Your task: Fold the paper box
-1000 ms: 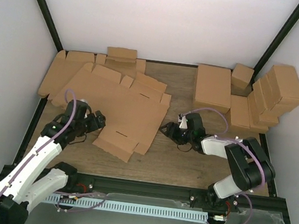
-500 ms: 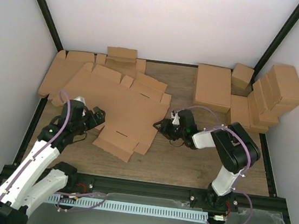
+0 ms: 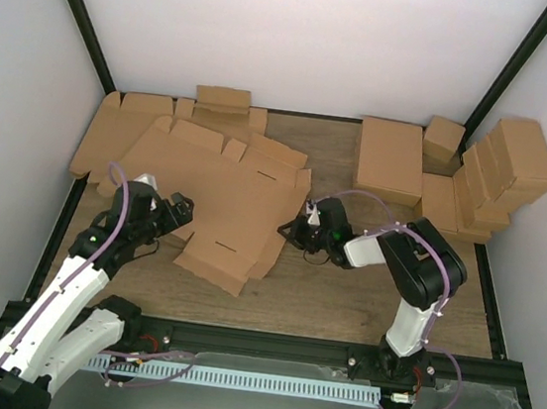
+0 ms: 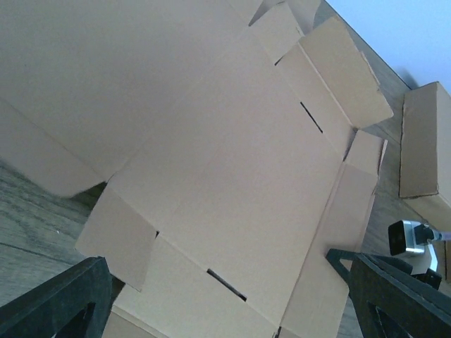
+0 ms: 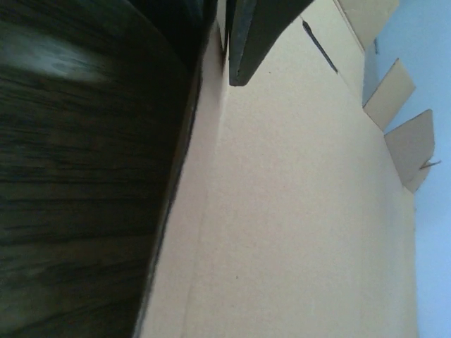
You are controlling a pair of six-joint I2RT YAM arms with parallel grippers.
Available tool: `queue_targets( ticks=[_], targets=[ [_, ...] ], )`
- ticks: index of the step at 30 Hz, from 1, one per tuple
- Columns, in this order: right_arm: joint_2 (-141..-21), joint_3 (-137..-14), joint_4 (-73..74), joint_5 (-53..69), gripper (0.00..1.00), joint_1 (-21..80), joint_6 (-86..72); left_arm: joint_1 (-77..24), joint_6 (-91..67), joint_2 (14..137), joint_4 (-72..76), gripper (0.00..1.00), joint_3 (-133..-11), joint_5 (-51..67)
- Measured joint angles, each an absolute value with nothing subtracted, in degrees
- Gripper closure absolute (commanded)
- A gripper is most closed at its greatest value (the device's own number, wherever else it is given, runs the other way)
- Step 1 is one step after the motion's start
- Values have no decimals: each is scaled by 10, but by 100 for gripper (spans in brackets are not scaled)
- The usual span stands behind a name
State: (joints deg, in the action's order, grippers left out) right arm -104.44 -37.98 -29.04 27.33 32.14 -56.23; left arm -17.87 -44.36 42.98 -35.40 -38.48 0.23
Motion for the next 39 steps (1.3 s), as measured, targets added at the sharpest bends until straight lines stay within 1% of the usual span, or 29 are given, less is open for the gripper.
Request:
queue_targets(
  ticks=[1, 4, 14, 17, 20, 24, 28, 31, 35, 39],
  targets=[
    [-1040, -380, -282, 269, 99, 321, -561, -179, -443, 430, -354, 5, -386, 2],
    [-1009, -381, -244, 249, 99, 322, -542, -179, -436, 430, -354, 5, -391, 1],
    [-845, -401, -98, 174, 99, 322, -433, -179, -404, 441, -357, 4, -429, -23],
    [-806, -401, -48, 151, 99, 320, -402, -179, -386, 442, -358, 1, -450, -35],
    [-767, -402, 0, 133, 99, 312, -374, -179, -370, 443, -357, 0, -463, -44],
    [-709, -402, 63, 106, 99, 293, -339, -177, -355, 463, -353, 0, -468, -47],
    [-656, -402, 106, 80, 99, 282, -314, -153, -344, 515, -350, 0, -468, -35],
    [-632, -403, 131, 63, 99, 279, -300, -126, -338, 546, -340, 0, -465, -15],
    [-628, -405, 167, 36, 99, 278, -290, -90, -326, 571, -312, 0, -455, -2],
    [-630, -413, 215, -6, 99, 278, -285, -81, -314, 585, -278, 0, -443, -10]
  ],
)
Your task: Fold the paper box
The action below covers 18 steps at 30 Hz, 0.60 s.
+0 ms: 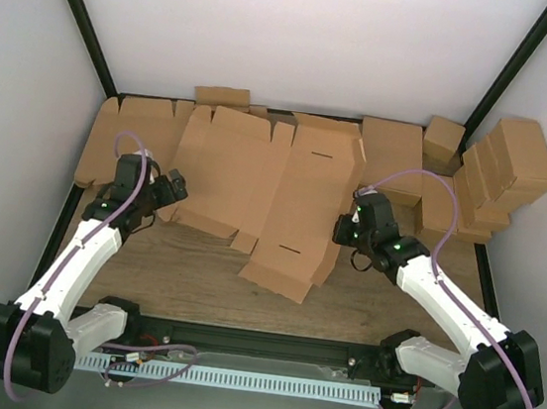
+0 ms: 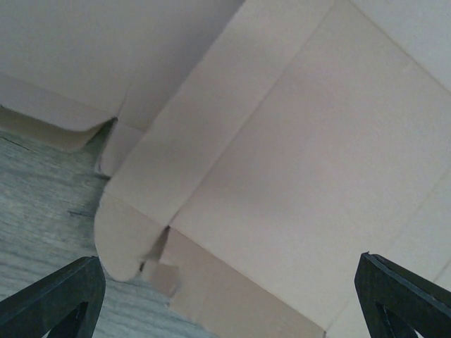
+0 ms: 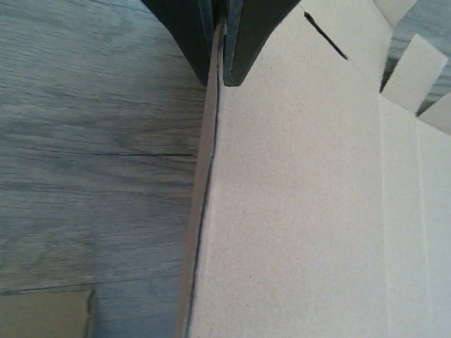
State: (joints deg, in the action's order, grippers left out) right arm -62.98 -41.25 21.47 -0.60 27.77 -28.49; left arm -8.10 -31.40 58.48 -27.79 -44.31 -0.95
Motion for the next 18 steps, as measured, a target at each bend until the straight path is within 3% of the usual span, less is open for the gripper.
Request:
queue_targets(
  ticks=[12, 18],
  targets=[
    [-631, -418, 272, -75, 99, 276, -279, -53, -307, 648, -194, 1, -427, -7],
    [-627, -418, 269, -73, 99, 276, -279, -20, -305, 672, -168, 9, -414, 32]
  ],
)
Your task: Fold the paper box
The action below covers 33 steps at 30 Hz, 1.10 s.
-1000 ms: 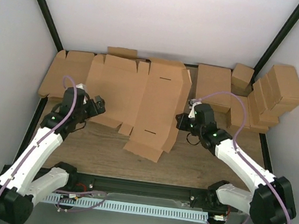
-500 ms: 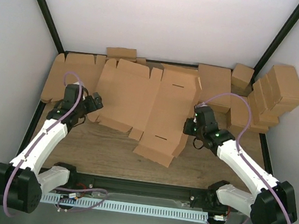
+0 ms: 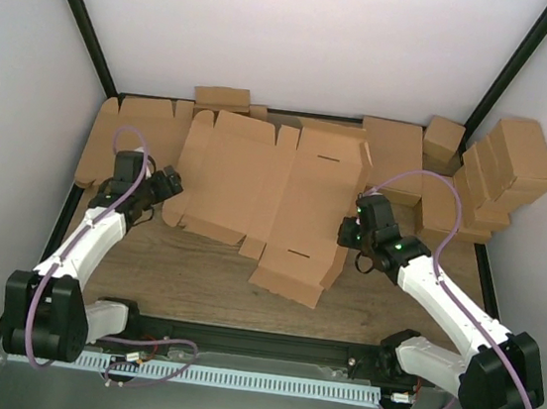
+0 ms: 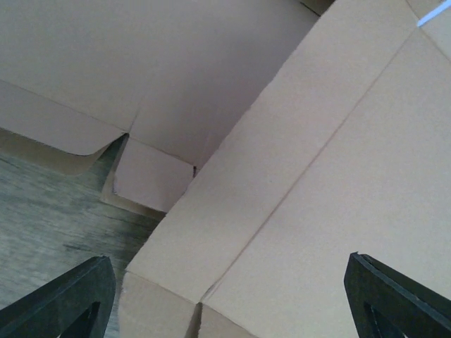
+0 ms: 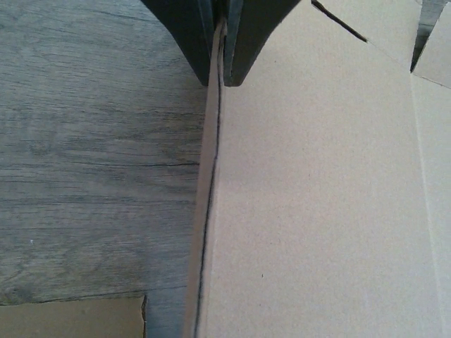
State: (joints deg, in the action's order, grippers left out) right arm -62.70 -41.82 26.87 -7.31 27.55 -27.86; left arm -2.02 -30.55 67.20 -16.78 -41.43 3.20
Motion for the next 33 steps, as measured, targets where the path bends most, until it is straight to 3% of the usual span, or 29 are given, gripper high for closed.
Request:
queue_targets(
  ticks=[12, 22, 26, 33],
  targets=[
    [-657, -418, 249, -51, 99, 276, -281, 32, -297, 693, -142, 10, -411, 66],
    [-669, -418, 243, -52, 99, 276, -283, 34, -297, 720, -108, 27, -386, 75],
    [-673, -418, 243, -52, 99, 276, -283, 34, -288, 750, -85, 25, -389, 86],
    [-691, -420, 242, -47, 99, 276, -280, 34, -269, 848, -60, 14, -418, 82]
  ],
)
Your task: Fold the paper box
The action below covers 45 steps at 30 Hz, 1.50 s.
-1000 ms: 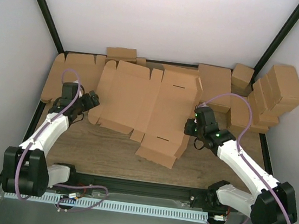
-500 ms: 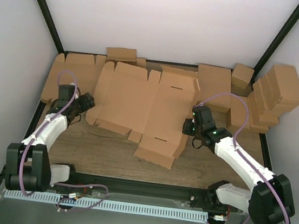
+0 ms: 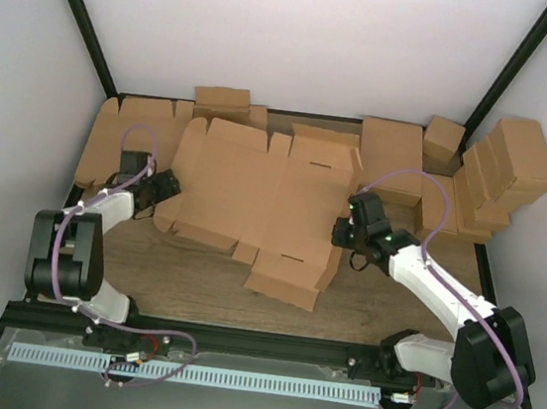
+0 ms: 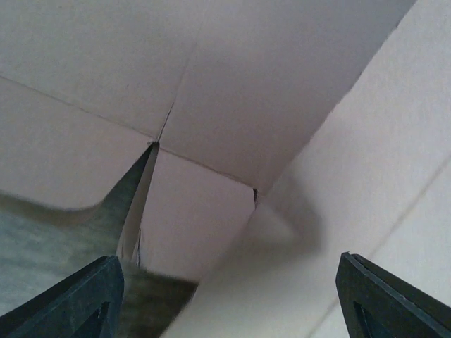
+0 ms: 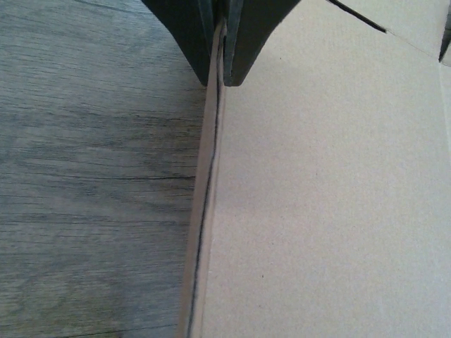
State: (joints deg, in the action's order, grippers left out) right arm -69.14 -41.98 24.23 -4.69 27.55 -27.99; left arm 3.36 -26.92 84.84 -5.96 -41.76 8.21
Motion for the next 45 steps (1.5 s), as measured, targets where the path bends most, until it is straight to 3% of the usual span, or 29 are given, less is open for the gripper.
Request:
queue_targets(
  ticks=[5, 10, 16, 32, 39, 45],
  targets=[
    [-697, -425, 243, -36, 99, 276, -277, 34, -248, 912, -47, 16, -458, 95],
    [-697, -427, 244, -25, 99, 276, -274, 37, -231, 968, -32, 27, -509, 146],
    [-706, -431, 245, -25, 99, 272, -268, 43, -242, 980, -20, 31, -505, 186],
    [-758, -433, 224, -1, 99, 271, -266, 37, -292, 708, -78, 35, -369, 300],
    [-772, -442, 226, 0, 99, 271, -263, 36, -283, 680, -106, 58, -359, 317],
    [-772, -444, 229, 0, 99, 269, -261, 31, -277, 700, -120, 59, -359, 321]
  ],
)
